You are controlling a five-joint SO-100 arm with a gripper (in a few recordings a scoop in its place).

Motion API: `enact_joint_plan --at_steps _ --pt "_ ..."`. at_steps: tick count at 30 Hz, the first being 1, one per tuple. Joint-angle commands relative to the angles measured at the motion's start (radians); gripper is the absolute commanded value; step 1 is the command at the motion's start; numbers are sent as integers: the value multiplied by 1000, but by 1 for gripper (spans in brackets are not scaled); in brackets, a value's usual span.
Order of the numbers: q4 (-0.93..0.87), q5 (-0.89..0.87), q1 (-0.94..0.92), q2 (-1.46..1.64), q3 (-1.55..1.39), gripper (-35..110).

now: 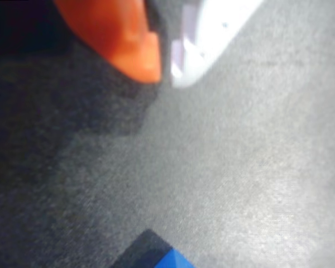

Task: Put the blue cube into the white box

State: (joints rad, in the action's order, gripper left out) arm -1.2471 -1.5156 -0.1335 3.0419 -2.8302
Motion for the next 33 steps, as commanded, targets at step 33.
enact_joint_plan --at_steps 33 --pt "183 554 80 -1051 764 3"
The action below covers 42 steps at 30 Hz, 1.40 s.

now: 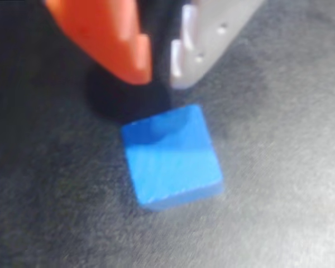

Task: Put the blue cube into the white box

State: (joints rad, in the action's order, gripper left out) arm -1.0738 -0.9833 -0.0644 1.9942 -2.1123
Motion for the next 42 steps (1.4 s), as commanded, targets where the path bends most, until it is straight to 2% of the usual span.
enact_joint_plan --at_steps 1,15,42 --pt "9 38 11 -8 49 4" --pt "52 249 26 -71 67 14" --pt "199 287 71 -92 -100 26"
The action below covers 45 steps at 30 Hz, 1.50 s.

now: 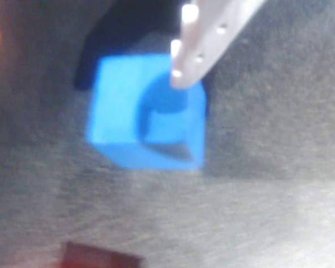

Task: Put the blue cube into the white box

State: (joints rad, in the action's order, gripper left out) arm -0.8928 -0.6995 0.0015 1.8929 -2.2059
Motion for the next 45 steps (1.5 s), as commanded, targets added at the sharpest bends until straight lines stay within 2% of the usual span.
enact_joint_plan --at_steps 1,15,31,41,45 --pt "31 6 6 9 -17 26" --pt "143 21 20 14 -132 29" --pt "215 0 9 -124 -137 29" --pt "238 -14 -12 -124 -153 17" --pt "247 -28 -23 -132 -156 8"
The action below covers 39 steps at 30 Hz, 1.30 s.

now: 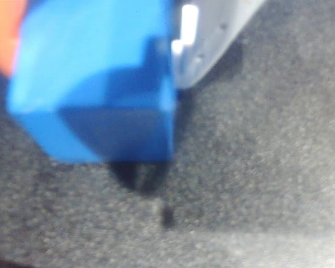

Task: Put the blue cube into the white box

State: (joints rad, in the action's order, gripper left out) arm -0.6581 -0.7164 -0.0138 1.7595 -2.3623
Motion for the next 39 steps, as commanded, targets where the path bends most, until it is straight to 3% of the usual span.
enact_joint_plan --at_steps 1,9,17,23,33,39 --pt "12 -23 -12 -2 -2 4" --pt "-9 -23 -31 5 12 0" --pt "-301 20 -81 117 230 0" --pt "-368 25 -129 207 307 0" --pt "-423 -3 -279 327 331 0" --pt "-468 -29 -463 393 313 0"
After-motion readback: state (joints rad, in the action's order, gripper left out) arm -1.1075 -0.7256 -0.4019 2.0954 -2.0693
